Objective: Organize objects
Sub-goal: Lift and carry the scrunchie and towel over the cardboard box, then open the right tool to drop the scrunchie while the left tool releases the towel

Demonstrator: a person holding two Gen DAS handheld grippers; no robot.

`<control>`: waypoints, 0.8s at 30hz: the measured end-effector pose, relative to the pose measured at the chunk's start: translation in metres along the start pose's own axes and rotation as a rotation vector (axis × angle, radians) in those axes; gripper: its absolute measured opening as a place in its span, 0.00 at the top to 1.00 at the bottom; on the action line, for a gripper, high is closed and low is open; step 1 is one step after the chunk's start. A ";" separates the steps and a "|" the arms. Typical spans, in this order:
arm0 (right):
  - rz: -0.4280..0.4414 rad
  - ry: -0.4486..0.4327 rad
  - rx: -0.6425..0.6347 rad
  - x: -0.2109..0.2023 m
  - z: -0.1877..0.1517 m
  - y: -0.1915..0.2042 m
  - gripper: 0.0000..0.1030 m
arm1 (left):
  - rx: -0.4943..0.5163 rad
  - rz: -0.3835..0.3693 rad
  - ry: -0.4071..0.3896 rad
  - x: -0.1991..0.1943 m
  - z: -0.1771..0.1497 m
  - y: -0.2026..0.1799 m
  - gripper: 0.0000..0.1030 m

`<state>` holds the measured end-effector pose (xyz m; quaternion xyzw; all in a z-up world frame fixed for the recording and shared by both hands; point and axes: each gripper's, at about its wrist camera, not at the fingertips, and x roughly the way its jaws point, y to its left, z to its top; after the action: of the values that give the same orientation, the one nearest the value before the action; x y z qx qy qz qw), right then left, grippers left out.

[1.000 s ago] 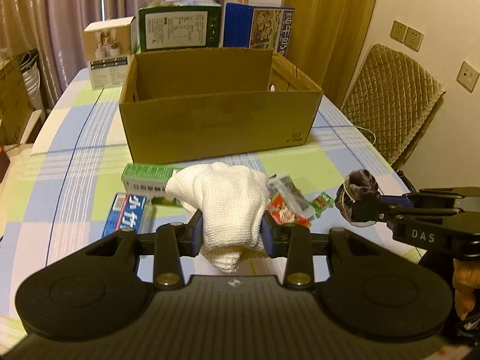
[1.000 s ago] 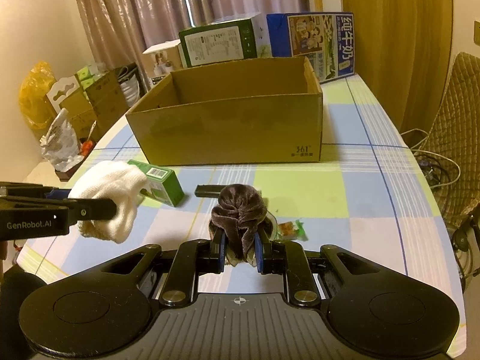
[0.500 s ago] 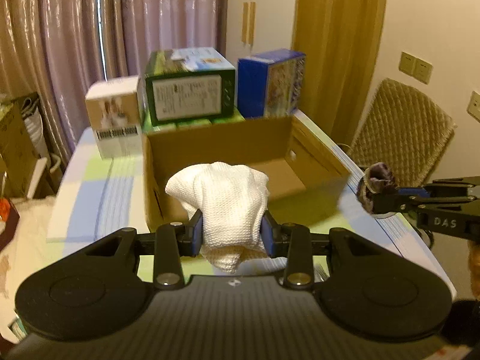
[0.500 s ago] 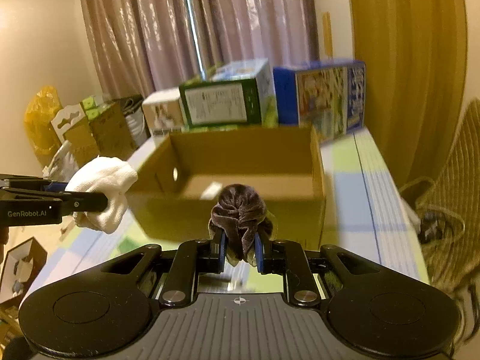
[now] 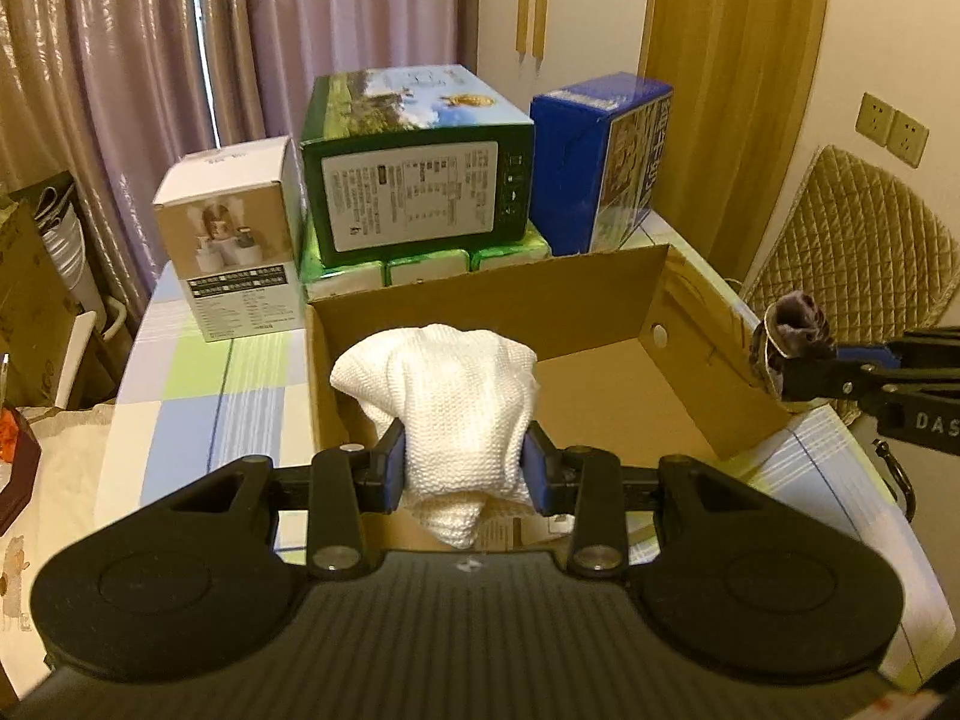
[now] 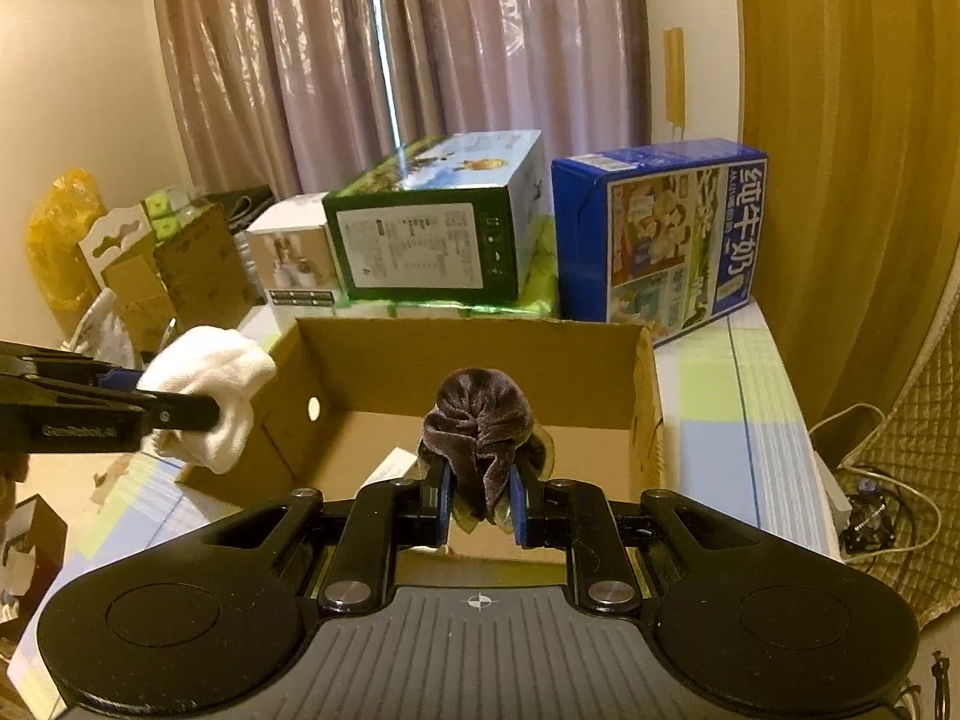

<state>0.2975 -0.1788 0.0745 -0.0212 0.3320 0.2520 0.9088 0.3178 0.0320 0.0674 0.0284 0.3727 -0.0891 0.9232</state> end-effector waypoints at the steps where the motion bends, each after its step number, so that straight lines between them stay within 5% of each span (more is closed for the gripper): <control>1: 0.002 0.001 0.002 0.002 0.002 -0.002 0.85 | 0.002 -0.001 0.004 0.006 0.001 0.000 0.66; 5: 0.003 0.008 0.008 0.013 0.003 -0.006 0.85 | 0.003 0.021 0.009 0.029 0.002 -0.002 0.41; 19: 0.017 0.009 0.037 0.032 0.007 -0.014 0.84 | -0.049 0.040 -0.041 0.009 -0.002 0.013 0.37; 20: 0.035 -0.015 0.041 0.033 0.011 -0.014 0.81 | -0.054 0.040 -0.045 0.007 -0.003 0.014 0.36; 21: 0.061 -0.032 0.049 0.035 0.013 -0.015 0.65 | -0.060 0.039 -0.047 0.004 -0.004 0.015 0.36; 22: 0.079 -0.049 0.061 0.036 0.016 -0.017 0.39 | -0.069 0.037 -0.049 0.001 -0.006 0.017 0.34; 24: 0.068 -0.083 0.069 0.031 0.019 -0.016 0.29 | -0.099 0.027 -0.053 -0.007 -0.010 0.021 0.31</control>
<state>0.3368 -0.1754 0.0676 0.0317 0.3032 0.2718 0.9128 0.3102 0.0546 0.0645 -0.0148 0.3514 -0.0588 0.9343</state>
